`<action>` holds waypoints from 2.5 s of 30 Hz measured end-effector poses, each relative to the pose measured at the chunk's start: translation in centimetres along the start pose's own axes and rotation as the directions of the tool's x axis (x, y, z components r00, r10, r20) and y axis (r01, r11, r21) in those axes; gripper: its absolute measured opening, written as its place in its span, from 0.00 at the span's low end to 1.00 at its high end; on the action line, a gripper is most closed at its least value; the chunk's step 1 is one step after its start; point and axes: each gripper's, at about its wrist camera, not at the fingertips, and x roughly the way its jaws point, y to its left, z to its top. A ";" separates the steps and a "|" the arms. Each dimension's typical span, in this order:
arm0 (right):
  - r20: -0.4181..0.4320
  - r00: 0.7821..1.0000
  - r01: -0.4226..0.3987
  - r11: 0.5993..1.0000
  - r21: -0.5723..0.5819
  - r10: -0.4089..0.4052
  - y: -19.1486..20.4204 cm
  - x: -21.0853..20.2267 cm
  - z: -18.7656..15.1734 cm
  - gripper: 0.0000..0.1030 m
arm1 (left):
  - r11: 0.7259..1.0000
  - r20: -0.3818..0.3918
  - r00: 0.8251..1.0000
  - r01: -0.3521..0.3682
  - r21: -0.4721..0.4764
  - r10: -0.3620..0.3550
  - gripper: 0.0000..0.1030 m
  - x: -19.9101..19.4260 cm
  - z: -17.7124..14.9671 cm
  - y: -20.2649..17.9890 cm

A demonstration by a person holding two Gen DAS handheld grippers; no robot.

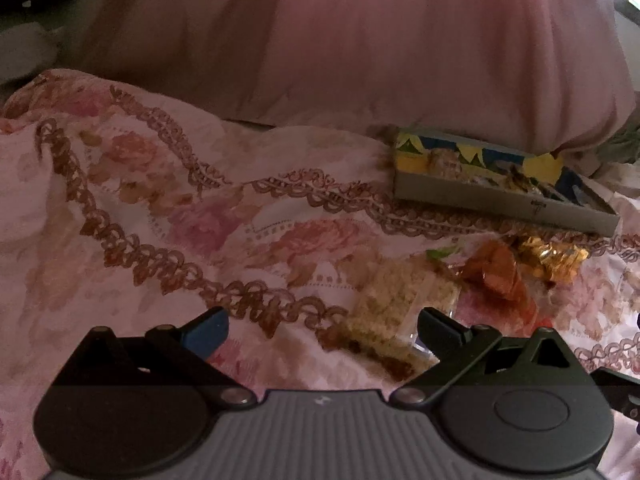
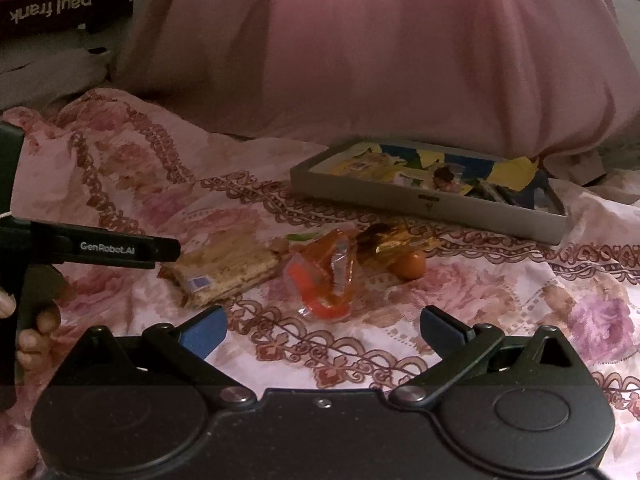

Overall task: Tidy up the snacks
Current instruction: 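Withdraw both tools back toward the granola bar and orange wrappers, then grasp the granola bar packet with the left gripper while the right gripper grasps the orange wrapper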

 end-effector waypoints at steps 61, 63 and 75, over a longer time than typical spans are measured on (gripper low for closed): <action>-0.100 0.987 -0.108 0.984 0.144 0.123 -2.5 12.7 3.1 0.70 | 0.858 -0.251 0.943 0.309 0.410 -0.220 0.75 7.6 1.7 -4.4; -0.103 0.989 -0.090 0.987 0.134 0.104 -2.5 12.7 3.0 0.61 | 0.864 -0.252 0.944 0.301 0.403 -0.211 0.75 7.5 1.7 -4.5; -0.090 0.991 -0.093 0.994 0.061 0.098 -1.2 10.5 2.1 0.40 | 0.926 -0.341 0.938 0.176 0.333 -0.056 0.73 6.0 2.2 -5.9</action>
